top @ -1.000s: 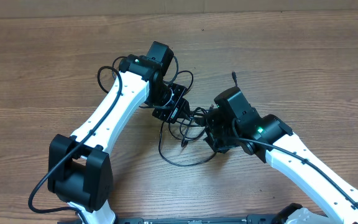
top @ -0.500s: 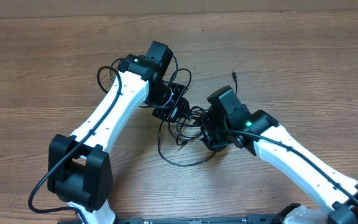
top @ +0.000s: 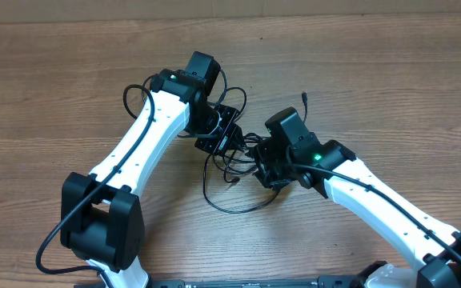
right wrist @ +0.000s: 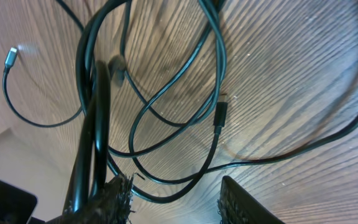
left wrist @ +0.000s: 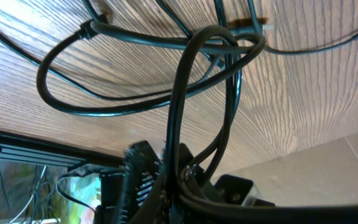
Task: Untangle cables
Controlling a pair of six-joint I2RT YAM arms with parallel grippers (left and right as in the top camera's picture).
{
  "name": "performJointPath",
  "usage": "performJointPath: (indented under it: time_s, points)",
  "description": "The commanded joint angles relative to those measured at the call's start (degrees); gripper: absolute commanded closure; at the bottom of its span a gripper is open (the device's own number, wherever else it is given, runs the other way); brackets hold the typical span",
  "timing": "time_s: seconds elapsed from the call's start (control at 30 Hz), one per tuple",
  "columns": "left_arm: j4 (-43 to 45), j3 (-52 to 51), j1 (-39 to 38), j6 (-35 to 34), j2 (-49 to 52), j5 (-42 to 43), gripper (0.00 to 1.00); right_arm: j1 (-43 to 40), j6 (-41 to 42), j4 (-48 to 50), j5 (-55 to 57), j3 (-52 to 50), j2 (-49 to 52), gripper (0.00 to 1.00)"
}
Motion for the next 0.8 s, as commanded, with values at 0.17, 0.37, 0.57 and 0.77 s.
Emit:
performJointPath:
  time_s: [0.17, 0.37, 0.57, 0.77]
  points:
    - [-0.63, 0.26, -0.57, 2.23, 0.52, -1.92, 0.95, -1.86, 0.24, -1.68, 0.37, 0.28, -6.21, 0.46]
    - [-0.68, 0.26, -0.55, -1.05, 0.52, -0.09, 0.96, -1.77, 0.74, -1.57, -2.14, 0.24, -6.43, 0.46]
    - [-0.87, 0.26, -0.52, -6.51, 0.52, 0.70, 0.96, -1.84, 1.29, -2.89, -1.36, 0.24, -6.43, 0.47]
    - [-0.90, 0.26, 0.04, -14.60, 0.52, 1.11, 0.90, -1.81, 1.55, -8.13, 2.64, 0.17, -6.43, 0.34]
